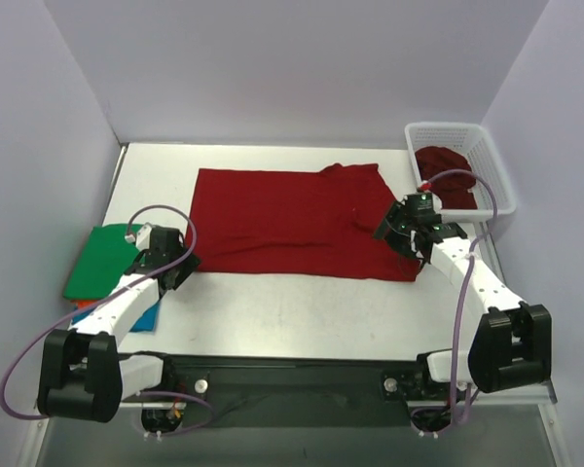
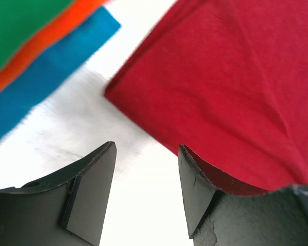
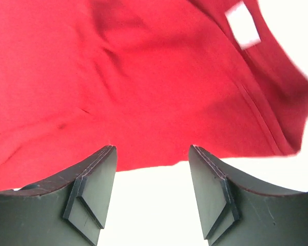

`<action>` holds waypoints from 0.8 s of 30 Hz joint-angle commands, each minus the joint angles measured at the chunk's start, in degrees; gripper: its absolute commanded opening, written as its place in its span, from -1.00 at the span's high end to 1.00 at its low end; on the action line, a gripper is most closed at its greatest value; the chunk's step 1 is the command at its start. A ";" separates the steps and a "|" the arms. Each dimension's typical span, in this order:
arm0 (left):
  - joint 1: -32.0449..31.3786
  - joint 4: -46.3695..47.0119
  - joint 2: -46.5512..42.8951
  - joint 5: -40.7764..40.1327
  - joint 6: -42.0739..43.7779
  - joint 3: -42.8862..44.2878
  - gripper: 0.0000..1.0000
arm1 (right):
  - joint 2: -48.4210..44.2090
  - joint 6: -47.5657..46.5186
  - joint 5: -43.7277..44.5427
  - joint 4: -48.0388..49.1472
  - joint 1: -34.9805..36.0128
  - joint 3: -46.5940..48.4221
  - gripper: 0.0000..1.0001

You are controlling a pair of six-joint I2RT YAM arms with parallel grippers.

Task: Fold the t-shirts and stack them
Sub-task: Fold the flattened tshirt in 1/3 of the way

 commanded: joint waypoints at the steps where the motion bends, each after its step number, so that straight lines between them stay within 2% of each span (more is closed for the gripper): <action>1: -0.21 -1.94 0.47 -5.29 -0.44 -0.05 -0.24 | -8.44 6.50 -5.78 3.27 -3.53 -8.71 -0.16; 7: 0.58 1.04 3.90 -4.86 -0.80 1.00 -0.25 | -18.48 8.27 -7.45 4.51 -8.27 -20.85 -0.16; 11: 1.81 1.92 7.51 -4.86 -1.06 1.88 -0.24 | -19.29 7.75 -12.28 4.95 -13.37 -24.28 -0.16; 15: 3.48 7.18 8.83 -1.97 -0.62 1.09 -0.23 | -20.42 6.51 -13.34 4.86 -16.98 -26.31 -0.17; 20: 3.66 10.97 9.62 -1.00 -0.09 0.12 -0.08 | -21.22 5.55 -13.79 5.04 -19.53 -28.59 -0.19; 24: 3.66 12.20 10.59 -0.29 -0.18 -0.23 0.22 | -19.56 4.93 -12.64 5.91 -20.67 -29.39 -0.19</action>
